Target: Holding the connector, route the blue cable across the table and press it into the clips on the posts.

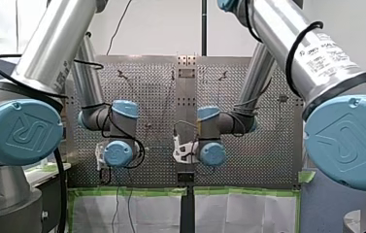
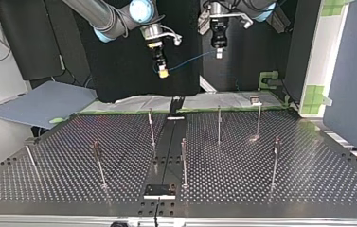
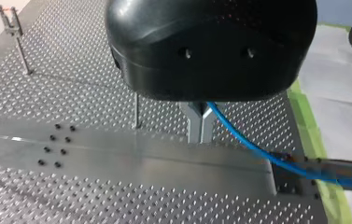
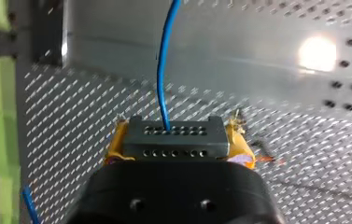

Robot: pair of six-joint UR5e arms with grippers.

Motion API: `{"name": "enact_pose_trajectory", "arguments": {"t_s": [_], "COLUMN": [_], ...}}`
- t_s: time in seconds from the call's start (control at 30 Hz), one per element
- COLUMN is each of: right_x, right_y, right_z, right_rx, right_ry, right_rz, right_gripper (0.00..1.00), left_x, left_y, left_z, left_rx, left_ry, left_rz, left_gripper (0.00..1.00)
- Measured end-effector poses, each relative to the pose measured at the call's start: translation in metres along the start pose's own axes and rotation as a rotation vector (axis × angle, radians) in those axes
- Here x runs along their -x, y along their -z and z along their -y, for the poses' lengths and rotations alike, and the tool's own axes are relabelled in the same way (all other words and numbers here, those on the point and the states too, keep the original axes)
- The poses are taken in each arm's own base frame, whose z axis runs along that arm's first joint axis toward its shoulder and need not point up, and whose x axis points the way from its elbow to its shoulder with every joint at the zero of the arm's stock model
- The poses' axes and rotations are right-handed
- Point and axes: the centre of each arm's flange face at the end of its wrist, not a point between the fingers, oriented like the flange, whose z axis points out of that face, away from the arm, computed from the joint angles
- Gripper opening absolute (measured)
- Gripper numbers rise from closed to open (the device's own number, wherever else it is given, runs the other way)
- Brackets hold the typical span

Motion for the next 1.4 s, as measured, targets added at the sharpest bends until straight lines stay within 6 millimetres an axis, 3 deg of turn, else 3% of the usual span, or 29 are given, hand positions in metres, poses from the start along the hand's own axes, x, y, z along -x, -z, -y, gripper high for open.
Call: {"name": "enact_pose_trajectory", "arguments": {"t_s": [0.33,0.7,1.03,1.2,1.4], "right_x": [-0.056,-0.133,-0.205,-0.216,-0.204], "right_y": [-0.008,-0.025,-0.021,-0.021,-0.03], "right_z": [0.006,0.007,0.016,0.02,0.031], "right_rx": [-0.064,-0.07,-0.096,-0.105,-0.121], "right_ry": [-0.072,-0.081,-0.093,-0.099,-0.097], "right_rz": [-0.082,-0.181,-0.305,-0.326,-0.31], "right_gripper": [0.0,0.0,0.0,0.0,0.0], "left_x": [0.032,0.086,0.133,0.159,0.182], "left_y": [-0.01,-0.038,-0.047,-0.053,-0.053], "left_z": [-0.006,-0.001,-0.004,-0.004,-0.008], "left_rx": [0.099,0.206,0.274,0.283,0.295], "left_ry": [0.019,0.079,0.108,0.126,0.129], "left_rz": [0.033,0.118,0.166,0.192,0.208], "left_gripper": [0.0,0.0,0.0,0.0,0.0]}}
